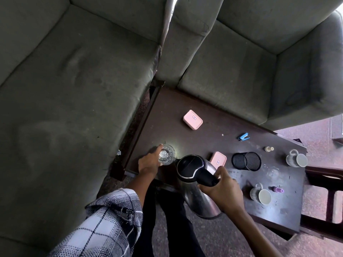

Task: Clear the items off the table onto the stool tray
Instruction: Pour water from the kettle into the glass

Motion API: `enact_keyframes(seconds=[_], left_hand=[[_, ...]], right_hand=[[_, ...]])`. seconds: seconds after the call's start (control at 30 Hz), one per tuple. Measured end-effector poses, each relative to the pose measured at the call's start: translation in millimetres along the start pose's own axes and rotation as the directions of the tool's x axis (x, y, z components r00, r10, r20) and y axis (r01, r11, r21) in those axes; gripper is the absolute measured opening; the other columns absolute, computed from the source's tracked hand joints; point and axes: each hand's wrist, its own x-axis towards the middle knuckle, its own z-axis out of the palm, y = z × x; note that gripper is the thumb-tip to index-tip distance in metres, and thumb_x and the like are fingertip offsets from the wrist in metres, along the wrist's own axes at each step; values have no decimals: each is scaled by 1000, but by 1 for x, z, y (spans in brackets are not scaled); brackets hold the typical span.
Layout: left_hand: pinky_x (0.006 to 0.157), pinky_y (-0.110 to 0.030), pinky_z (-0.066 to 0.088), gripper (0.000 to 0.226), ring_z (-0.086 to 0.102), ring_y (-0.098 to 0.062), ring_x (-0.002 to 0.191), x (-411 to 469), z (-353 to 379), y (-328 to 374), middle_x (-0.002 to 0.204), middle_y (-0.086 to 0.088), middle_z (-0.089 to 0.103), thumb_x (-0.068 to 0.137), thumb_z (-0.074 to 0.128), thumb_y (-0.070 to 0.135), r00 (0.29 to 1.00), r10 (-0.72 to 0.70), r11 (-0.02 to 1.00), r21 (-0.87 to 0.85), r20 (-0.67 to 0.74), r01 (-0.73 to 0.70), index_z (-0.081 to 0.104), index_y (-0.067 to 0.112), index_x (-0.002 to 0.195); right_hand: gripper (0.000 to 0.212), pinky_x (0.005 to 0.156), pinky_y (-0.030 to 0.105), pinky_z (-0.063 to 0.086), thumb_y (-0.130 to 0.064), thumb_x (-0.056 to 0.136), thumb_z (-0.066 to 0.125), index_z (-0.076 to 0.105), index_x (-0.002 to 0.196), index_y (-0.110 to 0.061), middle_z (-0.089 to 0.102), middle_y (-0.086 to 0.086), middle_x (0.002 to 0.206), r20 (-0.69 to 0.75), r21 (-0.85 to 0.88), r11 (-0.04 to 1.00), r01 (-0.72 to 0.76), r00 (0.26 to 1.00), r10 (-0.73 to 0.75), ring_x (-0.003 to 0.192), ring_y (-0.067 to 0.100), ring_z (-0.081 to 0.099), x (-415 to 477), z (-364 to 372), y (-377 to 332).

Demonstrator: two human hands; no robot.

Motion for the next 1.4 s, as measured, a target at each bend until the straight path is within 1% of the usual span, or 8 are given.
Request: enact_keyframes(seconds=[0.47, 1.13, 1.4], left_hand=[[85, -38, 48, 70, 63, -31, 107, 0, 2, 0, 118, -12, 65, 88, 59, 24, 1000, 2, 999, -34, -9, -2, 19, 41, 142], [87, -38, 48, 70, 63, -31, 108, 4, 8, -2, 119, -11, 65, 88, 59, 24, 1000, -8, 998, -65, -7, 8, 18, 44, 141], [84, -38, 49, 67, 64, -32, 104, 5, 12, -3, 116, -13, 66, 89, 54, 18, 999, -9, 998, -65, -31, 7, 19, 44, 140]], right_hand=[[51, 68, 37, 54, -52, 61, 73, 43, 87, -20, 66, 1, 79, -1, 7, 1000, 6, 1000, -6, 76, 26, 64, -1, 1, 0], [51, 68, 39, 54, -53, 59, 73, 42, 85, -22, 67, 0, 79, -11, 19, 1000, 12, 1000, -12, 76, 26, 64, -2, 0, 3], [51, 67, 37, 54, -51, 60, 74, 43, 86, -21, 65, 0, 79, -2, 18, 1000, 4, 1000, -4, 76, 26, 64, -3, 0, 4]])
